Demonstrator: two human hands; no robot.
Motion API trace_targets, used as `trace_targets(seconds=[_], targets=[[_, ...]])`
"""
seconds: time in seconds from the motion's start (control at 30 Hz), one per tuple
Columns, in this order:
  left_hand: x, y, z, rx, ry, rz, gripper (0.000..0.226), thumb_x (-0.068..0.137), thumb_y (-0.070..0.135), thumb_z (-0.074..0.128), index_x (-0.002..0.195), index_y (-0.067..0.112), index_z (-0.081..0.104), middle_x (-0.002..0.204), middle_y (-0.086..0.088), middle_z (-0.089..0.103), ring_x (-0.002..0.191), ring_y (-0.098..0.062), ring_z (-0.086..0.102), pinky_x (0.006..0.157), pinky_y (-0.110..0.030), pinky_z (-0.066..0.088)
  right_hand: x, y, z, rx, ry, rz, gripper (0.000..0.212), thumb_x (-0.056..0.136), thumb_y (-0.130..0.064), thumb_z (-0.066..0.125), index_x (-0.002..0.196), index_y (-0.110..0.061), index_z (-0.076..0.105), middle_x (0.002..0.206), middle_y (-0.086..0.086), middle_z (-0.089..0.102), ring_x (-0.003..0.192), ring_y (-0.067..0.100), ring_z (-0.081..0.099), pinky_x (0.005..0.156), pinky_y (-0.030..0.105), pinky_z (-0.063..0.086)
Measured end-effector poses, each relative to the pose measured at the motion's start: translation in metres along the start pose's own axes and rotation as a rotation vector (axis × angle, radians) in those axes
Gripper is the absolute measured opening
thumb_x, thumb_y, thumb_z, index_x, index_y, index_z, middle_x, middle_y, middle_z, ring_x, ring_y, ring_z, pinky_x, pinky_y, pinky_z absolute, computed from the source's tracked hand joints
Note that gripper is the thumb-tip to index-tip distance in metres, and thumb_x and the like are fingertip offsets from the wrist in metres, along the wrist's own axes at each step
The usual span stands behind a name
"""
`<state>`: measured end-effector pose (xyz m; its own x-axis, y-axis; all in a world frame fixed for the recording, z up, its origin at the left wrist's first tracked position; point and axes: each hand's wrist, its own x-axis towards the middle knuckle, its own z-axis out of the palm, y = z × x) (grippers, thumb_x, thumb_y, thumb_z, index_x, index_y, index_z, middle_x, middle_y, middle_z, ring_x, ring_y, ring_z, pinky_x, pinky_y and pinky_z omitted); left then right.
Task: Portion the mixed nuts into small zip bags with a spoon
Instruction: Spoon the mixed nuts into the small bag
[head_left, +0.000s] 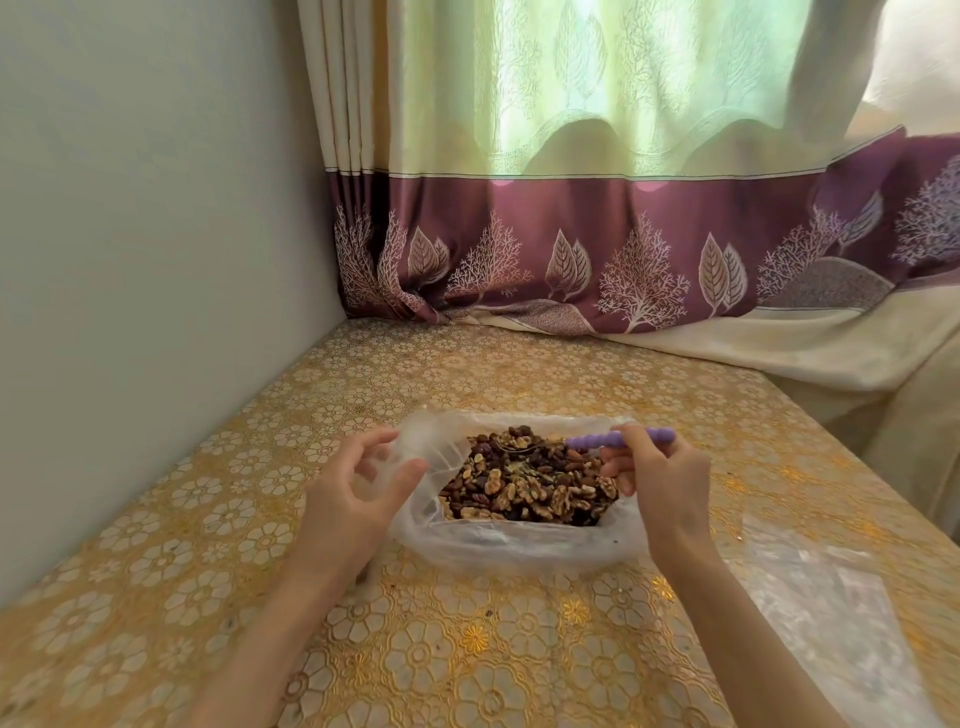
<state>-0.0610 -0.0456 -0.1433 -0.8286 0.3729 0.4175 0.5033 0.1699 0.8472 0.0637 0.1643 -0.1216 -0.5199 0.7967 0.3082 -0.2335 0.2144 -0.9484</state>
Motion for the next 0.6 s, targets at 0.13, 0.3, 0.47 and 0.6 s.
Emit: trace_targets(seconds=[0.13, 0.3, 0.47, 0.6], targets=[[0.000, 0.000, 0.003, 0.015, -0.026, -0.023, 0.052, 0.066, 0.062, 0.057, 0.111, 0.035, 0.055, 0.104, 0.012, 0.058, 0.094, -0.002, 0.053, 0.068, -0.018, 0.042, -0.004, -0.015, 0.004, 0.138, -0.035, -0.062, 0.037, 0.092, -0.006, 0.052, 0.059, -0.012, 0.067, 0.064, 0.004, 0.072, 0.049, 0.012, 0.051, 0.043, 0.017, 0.038], [0.001, -0.001, 0.003, -0.002, -0.029, -0.044, 0.043, 0.067, 0.063, 0.056, 0.105, 0.045, 0.051, 0.104, 0.019, 0.056, 0.094, 0.004, 0.050, 0.068, -0.016, 0.037, -0.014, -0.035, 0.012, 0.238, -0.156, -0.136, 0.030, 0.095, -0.005, 0.049, 0.068, -0.003, 0.064, 0.064, 0.004, 0.071, 0.049, 0.010, 0.050, 0.041, 0.016, 0.035], [0.001, 0.003, 0.003, -0.102, -0.036, -0.090, 0.034, 0.067, 0.062, 0.057, 0.098, 0.049, 0.050, 0.103, 0.019, 0.058, 0.095, 0.001, 0.055, 0.068, -0.017, 0.041, -0.029, -0.040, 0.027, 0.157, -0.363, -0.197, 0.018, 0.094, -0.003, 0.050, 0.081, 0.003, 0.061, 0.074, 0.003, 0.074, 0.051, 0.010, 0.052, 0.043, 0.018, 0.037], [0.000, 0.006, 0.001, -0.221, -0.013, -0.106, 0.037, 0.067, 0.059, 0.060, 0.100, 0.046, 0.052, 0.103, 0.015, 0.062, 0.094, -0.003, 0.060, 0.072, -0.019, 0.043, -0.033, -0.039, 0.031, 0.089, -0.471, -0.257, 0.013, 0.092, 0.002, 0.052, 0.092, -0.006, 0.063, 0.067, -0.008, 0.071, 0.054, 0.003, 0.057, 0.052, 0.014, 0.045]])
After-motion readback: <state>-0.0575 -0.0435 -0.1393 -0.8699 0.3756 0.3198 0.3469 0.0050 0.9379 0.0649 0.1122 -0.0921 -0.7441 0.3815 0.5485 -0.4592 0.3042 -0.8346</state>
